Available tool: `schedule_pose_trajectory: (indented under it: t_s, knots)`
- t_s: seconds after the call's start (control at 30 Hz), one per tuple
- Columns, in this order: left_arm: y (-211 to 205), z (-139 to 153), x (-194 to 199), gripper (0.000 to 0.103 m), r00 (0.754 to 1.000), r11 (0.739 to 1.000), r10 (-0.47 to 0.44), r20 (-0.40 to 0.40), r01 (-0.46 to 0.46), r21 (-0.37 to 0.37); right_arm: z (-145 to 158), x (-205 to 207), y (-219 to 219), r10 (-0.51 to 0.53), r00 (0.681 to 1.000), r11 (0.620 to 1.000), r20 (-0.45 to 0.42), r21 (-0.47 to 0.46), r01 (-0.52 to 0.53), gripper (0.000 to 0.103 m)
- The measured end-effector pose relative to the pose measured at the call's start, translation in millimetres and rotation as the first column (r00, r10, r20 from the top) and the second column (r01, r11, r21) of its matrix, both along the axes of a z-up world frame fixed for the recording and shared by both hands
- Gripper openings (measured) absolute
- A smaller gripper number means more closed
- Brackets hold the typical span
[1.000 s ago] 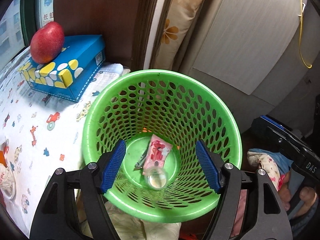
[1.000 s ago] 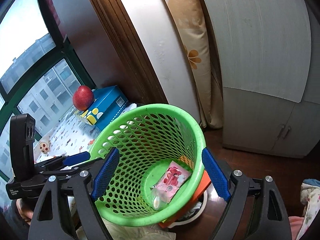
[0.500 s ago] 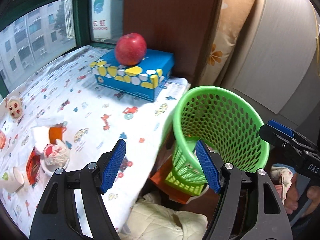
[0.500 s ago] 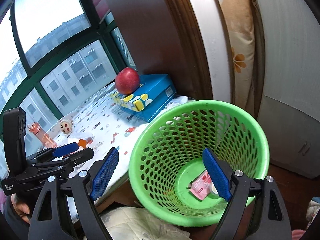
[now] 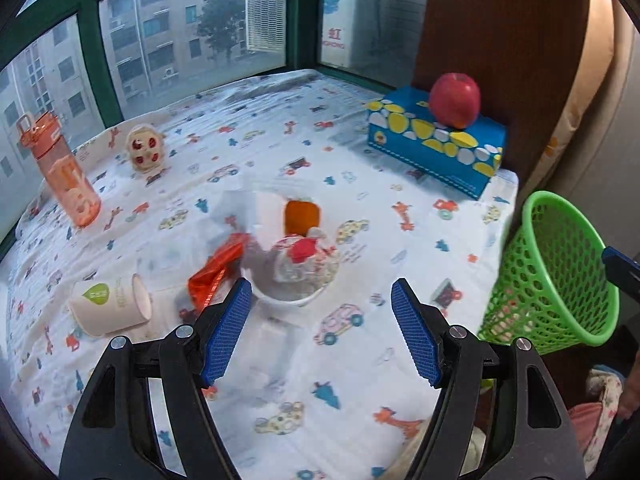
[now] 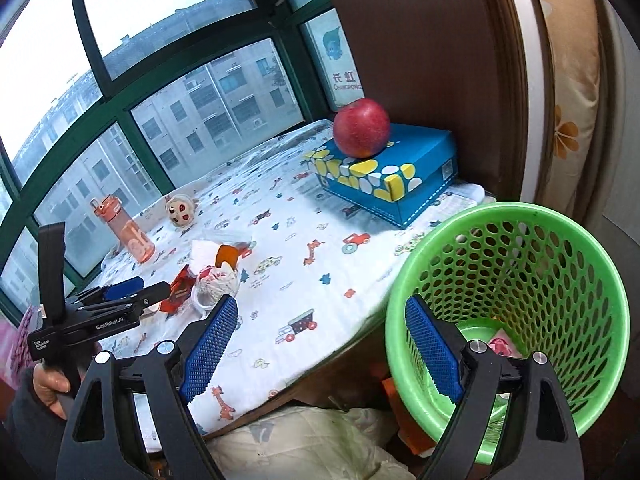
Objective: Collect trash
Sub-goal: 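Return both tools to the bed above the remaining trash, then grasp the orange Ovaltine wrapper with the left gripper while the right gripper grasps the foil ball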
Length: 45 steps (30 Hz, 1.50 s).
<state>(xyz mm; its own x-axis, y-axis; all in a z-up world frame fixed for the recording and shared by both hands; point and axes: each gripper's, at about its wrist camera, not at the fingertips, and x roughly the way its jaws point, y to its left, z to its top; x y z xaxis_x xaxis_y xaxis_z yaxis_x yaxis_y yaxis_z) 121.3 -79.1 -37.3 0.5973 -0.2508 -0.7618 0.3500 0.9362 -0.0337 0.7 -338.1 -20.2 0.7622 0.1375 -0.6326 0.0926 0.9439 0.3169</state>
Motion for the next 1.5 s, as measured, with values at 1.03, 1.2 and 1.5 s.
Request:
schedule_pose_trajectory:
  t_s: [1.03,1.2,1.5]
  knots:
    - [60,-67,75,0.023,0.998,0.994,-0.027,-0.053,0.032,0.102,-32,60,88,0.169,0.978,0.985,-0.120,-0.010,-0.171,0.083]
    - [65,-58,69,0.010,0.999,0.996,-0.010,-0.033,0.013,0.084,-36,70,97,0.191,0.974,0.981,-0.120,-0.017,-0.194,0.083]
    - [80,-40,57,0.006,0.999,1.000,0.021,-0.026,-0.020,0.022,-50,103,118,0.254,0.959,0.966,-0.129,-0.015,-0.258,0.083]
